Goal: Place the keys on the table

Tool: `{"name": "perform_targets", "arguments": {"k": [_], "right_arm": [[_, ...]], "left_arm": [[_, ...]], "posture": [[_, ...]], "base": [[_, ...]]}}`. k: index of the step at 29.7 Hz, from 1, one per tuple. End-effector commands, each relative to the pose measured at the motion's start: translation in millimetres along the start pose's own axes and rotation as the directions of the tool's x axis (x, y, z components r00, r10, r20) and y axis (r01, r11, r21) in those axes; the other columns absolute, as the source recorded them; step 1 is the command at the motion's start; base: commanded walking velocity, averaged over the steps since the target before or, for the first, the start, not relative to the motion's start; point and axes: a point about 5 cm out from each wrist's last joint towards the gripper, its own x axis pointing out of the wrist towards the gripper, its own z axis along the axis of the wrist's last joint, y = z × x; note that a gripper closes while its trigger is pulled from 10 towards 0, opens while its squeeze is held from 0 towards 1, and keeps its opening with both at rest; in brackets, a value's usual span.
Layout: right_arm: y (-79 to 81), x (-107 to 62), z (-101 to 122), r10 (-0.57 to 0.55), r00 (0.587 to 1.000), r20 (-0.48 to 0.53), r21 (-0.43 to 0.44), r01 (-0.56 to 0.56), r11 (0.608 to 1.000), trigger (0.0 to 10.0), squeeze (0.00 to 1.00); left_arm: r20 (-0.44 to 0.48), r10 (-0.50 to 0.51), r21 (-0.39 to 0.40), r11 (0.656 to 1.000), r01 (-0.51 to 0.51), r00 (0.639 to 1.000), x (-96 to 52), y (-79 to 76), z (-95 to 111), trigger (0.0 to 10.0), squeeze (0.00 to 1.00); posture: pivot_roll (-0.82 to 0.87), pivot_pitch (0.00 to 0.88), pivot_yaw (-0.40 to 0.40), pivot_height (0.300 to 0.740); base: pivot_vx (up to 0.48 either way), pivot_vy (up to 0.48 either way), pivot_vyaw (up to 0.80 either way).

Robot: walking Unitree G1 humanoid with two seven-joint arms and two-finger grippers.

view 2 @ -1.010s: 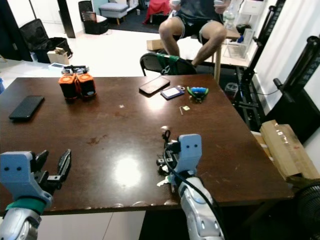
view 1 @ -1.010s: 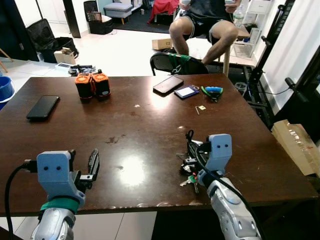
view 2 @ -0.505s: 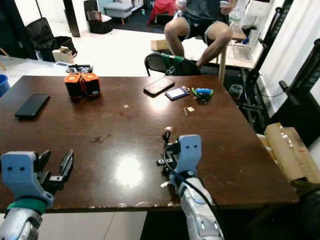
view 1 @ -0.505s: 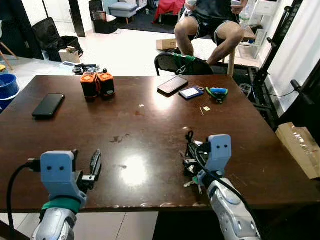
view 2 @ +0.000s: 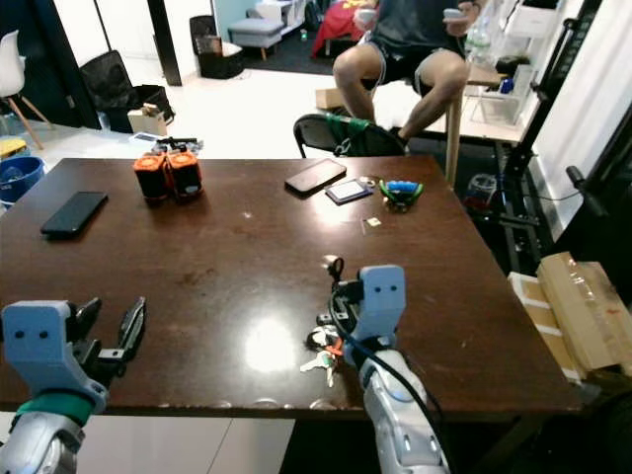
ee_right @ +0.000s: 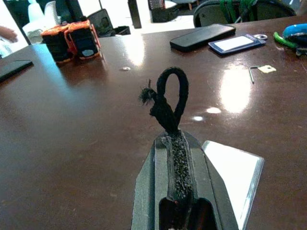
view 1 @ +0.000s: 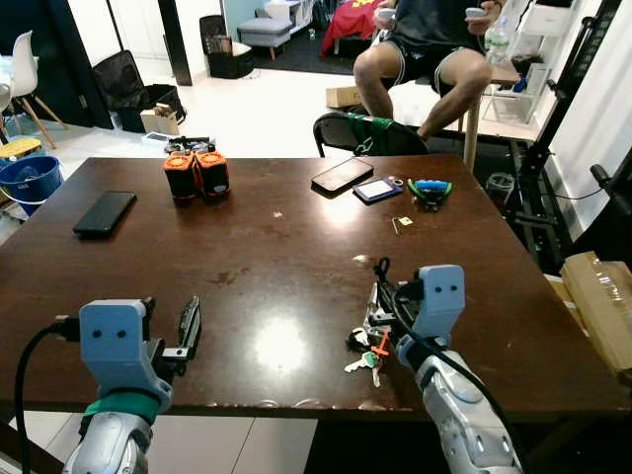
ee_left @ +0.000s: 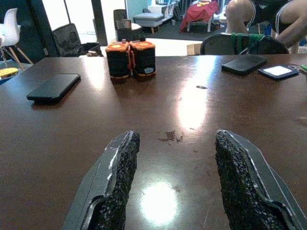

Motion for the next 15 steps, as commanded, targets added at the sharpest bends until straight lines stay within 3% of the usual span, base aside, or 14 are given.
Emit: {"name": "perform_targets", "arguments": {"k": [1, 8, 15], "right_arm": [[2.9, 6.6, -0.9, 0.032, 0.999, -0.021, 0.000, -0.032, 0.999, 10.0, 0.00], [14.8, 17.8, -0.4, 0.184, 0.980, -0.077, -0.033, -0.187, 0.982, 10.0, 0.00], [20.9, 20.6, 1.2, 0.202, 0.977, -0.072, -0.037, -0.205, 0.978, 10.0, 0.00]], "left_arm": [[-0.014, -0.002, 0.006, 1.000, 0.002, 1.000, -2.1, 1.4, -1.7, 10.0, 0.00], [-0.020, -0.013, 0.009, 1.000, 0.013, 1.000, -1.8, 0.2, -2.6, 10.0, 0.00], [-0.024, -0.023, 0.036, 0.999, 0.024, 0.999, -2.5, -0.9, -2.9, 10.0, 0.00]], "posture": [[-0.13, 0.087, 0.120, 0.740], [-0.13, 0.092, 0.120, 0.740], [-0.13, 0.097, 0.116, 0.740]], "base": [[0.000, 0.000, 0.00], [0.000, 0.000, 0.00], [0.000, -0.069, 0.00]]}}
